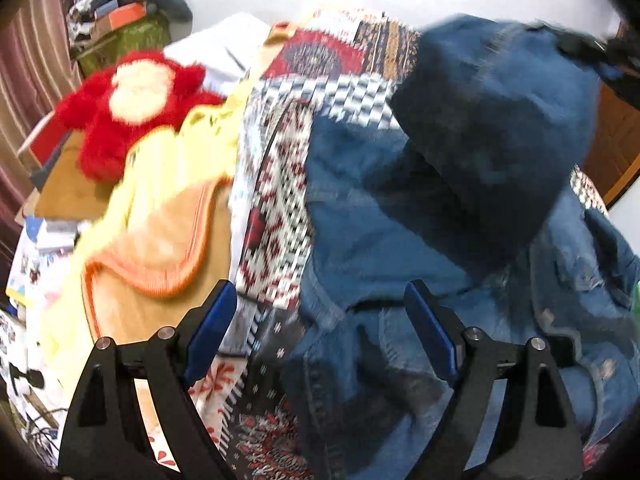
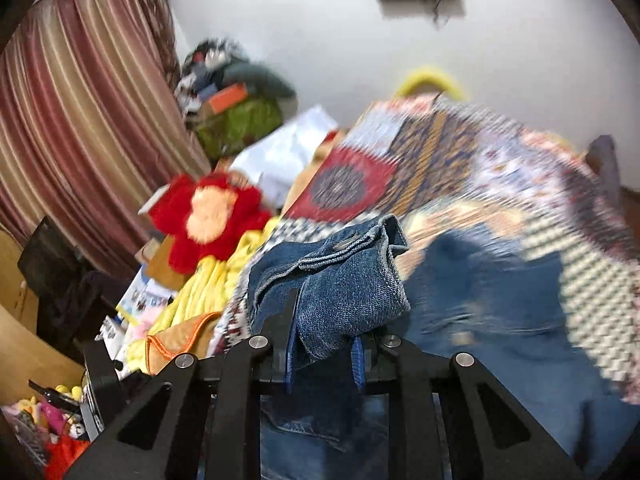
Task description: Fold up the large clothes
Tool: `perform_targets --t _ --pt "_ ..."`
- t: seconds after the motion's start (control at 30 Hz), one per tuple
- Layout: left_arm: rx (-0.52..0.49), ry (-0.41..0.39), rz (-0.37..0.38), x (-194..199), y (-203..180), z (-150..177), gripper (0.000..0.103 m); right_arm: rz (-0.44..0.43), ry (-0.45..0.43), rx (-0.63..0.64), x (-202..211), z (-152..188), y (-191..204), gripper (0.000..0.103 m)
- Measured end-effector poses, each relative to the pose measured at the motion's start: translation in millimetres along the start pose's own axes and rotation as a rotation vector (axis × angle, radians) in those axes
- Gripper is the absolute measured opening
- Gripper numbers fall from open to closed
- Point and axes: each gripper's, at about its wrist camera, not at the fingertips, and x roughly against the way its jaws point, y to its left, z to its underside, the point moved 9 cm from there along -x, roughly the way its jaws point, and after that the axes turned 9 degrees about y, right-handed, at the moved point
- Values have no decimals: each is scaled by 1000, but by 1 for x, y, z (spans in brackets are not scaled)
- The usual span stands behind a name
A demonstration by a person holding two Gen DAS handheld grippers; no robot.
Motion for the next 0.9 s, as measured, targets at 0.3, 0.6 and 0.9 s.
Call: perform_targets --t 0.3,0.6,0.9 --pt "-66 -45 71 10 -68 -66 89 163 -63 -85 90 48 -112 18" --pt "-184 170 34 -78 -134 -45 90 232 239 -126 35 159 -194 18" --pt "-183 210 54 -101 -131 -24 99 296 348 -34 5 202 -210 18"
